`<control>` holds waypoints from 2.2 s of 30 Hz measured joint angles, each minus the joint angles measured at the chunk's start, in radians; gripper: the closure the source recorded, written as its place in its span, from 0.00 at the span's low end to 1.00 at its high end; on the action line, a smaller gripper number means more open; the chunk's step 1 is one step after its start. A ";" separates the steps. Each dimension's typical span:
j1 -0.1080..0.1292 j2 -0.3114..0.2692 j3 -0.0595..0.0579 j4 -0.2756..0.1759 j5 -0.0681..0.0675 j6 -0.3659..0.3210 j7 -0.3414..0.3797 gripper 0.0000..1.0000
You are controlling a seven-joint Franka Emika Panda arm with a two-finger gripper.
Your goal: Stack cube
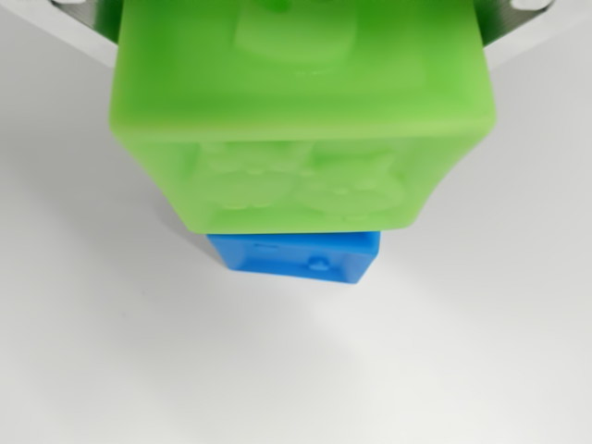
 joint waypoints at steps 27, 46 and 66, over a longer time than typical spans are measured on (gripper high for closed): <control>-0.002 0.061 0.003 0.008 0.004 0.055 -0.003 0.00; -0.002 0.062 0.003 0.008 0.004 0.055 -0.003 0.00; -0.002 0.046 0.003 0.007 0.004 0.042 -0.003 0.00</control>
